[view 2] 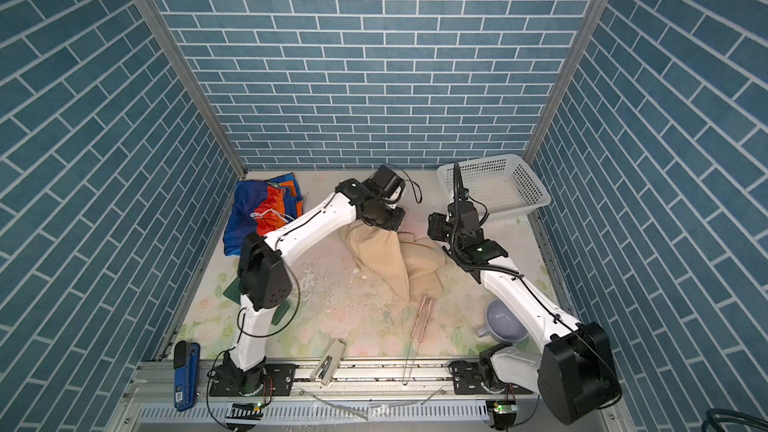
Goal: Fold and stack the shorts
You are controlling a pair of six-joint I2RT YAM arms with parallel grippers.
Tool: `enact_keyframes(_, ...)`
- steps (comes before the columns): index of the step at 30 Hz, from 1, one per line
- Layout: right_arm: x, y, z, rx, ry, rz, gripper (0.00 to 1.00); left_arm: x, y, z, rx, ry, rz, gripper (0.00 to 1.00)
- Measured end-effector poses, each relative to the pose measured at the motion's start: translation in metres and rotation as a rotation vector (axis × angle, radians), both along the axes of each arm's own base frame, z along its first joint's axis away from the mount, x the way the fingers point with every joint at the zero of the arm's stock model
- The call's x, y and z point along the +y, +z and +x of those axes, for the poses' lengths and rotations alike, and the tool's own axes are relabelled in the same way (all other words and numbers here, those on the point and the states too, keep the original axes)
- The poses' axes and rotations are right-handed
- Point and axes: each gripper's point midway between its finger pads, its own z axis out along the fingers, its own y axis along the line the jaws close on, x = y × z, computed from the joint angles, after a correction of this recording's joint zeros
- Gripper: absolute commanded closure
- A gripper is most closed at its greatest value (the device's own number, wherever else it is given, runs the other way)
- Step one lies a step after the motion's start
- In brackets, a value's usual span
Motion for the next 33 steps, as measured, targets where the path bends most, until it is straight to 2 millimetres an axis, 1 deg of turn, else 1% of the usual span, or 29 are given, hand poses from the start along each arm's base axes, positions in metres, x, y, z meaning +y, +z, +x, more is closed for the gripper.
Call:
enact_keyframes(1,0.0,0.0,0.0,0.002,0.0,0.004,0.41,0.008,0.027,-0.001,-0.04,0.007,-0.049,1.0)
enact_keyframes(2,0.0,0.0,0.0,0.003,0.0,0.004,0.41,0.015,0.047,-0.003,-0.072,0.015,-0.085,1.0)
enact_keyframes(3,0.0,0.0,0.0,0.003,-0.001,0.006,0.41,0.027,0.069,-0.004,-0.109,0.03,-0.126,1.0)
enact_keyframes(4,0.0,0.0,0.0,0.004,-0.001,0.006,0.41,0.04,0.084,-0.006,-0.137,0.047,-0.157,1.0)
enact_keyframes(5,0.001,0.0,0.0,0.004,0.0,0.006,0.41,0.053,0.094,-0.007,-0.158,0.067,-0.18,1.0)
enact_keyframes(6,0.001,0.0,-0.001,0.004,0.002,0.007,0.41,0.07,0.101,-0.009,-0.172,0.099,-0.202,1.0)
enact_keyframes(7,0.001,0.0,-0.001,0.005,0.003,0.008,0.41,0.088,0.101,-0.008,-0.174,0.135,-0.217,1.0)
enact_keyframes(8,0.001,-0.001,-0.001,0.006,0.005,0.008,0.41,0.101,0.097,-0.008,-0.169,0.165,-0.222,1.0)
enact_keyframes(10,0.003,-0.003,0.0,0.012,0.008,0.008,0.41,0.139,0.07,-0.005,-0.122,0.258,-0.224,1.0)
enact_keyframes(11,0.003,-0.006,0.0,0.019,0.011,0.006,0.41,0.154,0.054,-0.004,-0.09,0.298,-0.226,1.0)
enact_keyframes(13,0.006,-0.016,0.001,0.047,0.022,0.001,0.41,0.187,0.008,-0.007,0.008,0.396,-0.211,1.0)
enact_keyframes(15,0.009,-0.027,0.003,0.077,0.032,-0.004,0.41,0.21,-0.03,-0.017,0.098,0.464,-0.188,1.0)
enact_keyframes(16,0.011,-0.033,0.003,0.095,0.038,-0.008,0.41,0.217,-0.046,-0.023,0.137,0.486,-0.174,1.0)
enact_keyframes(18,0.015,-0.044,0.005,0.128,0.053,-0.01,0.39,0.222,-0.061,-0.032,0.182,0.502,-0.162,1.0)
enact_keyframes(19,0.019,-0.048,0.007,0.141,0.063,-0.008,0.37,0.222,-0.063,-0.034,0.188,0.5,-0.164,1.0)
enact_keyframes(21,0.028,-0.052,0.012,0.163,0.094,0.006,0.33,0.22,-0.058,-0.033,0.177,0.494,-0.178,1.0)
enact_keyframes(23,0.04,-0.052,0.02,0.179,0.13,0.022,0.3,0.218,-0.054,-0.032,0.164,0.485,-0.195,0.99)
enact_keyframes(25,0.055,-0.049,0.032,0.192,0.168,0.031,0.27,0.217,-0.051,-0.03,0.16,0.48,-0.205,0.88)
enact_keyframes(27,0.067,-0.047,0.041,0.196,0.197,0.04,0.26,0.215,-0.048,-0.027,0.156,0.478,-0.209,0.84)
enact_keyframes(29,0.076,-0.048,0.043,0.203,0.225,0.05,0.23,0.215,-0.041,-0.023,0.142,0.476,-0.211,0.75)
enact_keyframes(33,0.092,-0.059,0.035,0.231,0.282,0.047,0.21,0.216,-0.016,-0.011,0.074,0.474,-0.214,0.42)
